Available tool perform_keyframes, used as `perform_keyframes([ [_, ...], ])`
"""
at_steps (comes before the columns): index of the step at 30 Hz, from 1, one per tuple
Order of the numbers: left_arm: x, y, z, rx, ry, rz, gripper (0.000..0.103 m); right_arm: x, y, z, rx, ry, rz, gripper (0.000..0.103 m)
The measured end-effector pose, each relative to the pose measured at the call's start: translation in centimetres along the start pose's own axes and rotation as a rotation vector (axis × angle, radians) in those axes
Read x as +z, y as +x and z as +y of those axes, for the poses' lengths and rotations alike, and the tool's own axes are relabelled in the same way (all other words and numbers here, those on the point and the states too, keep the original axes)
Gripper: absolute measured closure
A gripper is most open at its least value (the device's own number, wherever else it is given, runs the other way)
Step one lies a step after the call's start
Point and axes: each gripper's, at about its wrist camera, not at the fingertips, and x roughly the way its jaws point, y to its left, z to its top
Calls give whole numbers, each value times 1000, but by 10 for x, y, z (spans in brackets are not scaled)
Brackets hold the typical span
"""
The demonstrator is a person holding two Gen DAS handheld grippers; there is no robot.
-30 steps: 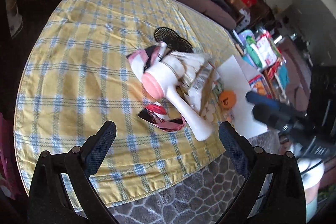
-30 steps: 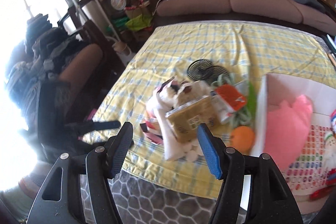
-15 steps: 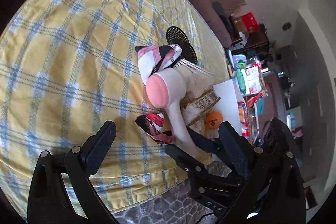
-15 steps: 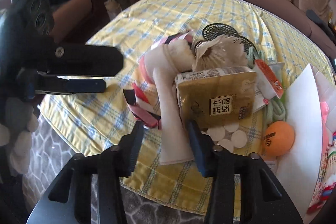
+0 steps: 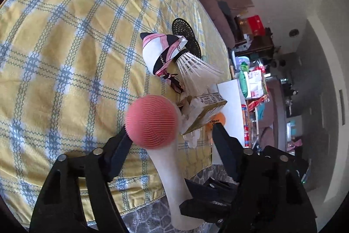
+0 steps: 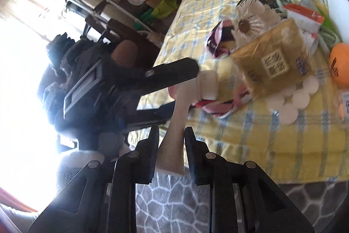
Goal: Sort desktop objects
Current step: 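Grasp the pink facial brush handle with the right gripper, then carry the facial brush with the right gripper into the white box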
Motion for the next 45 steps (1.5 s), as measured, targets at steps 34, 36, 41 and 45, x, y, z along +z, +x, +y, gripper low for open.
perform_keyframes([
  [34,-14,21,-173,-288,170,66,63,20,-140,19,-239,-261,-199,84],
  [36,-12,52,-198,-296,177,103,63,27,-167,-2,-274,-231,-230,84],
  [41,-4,143,-234,-314,131,195,63,43,-208,-62,-363,-161,-249,85],
  [45,1,207,-242,-268,104,228,64,50,-221,-121,-387,-49,-248,85],
])
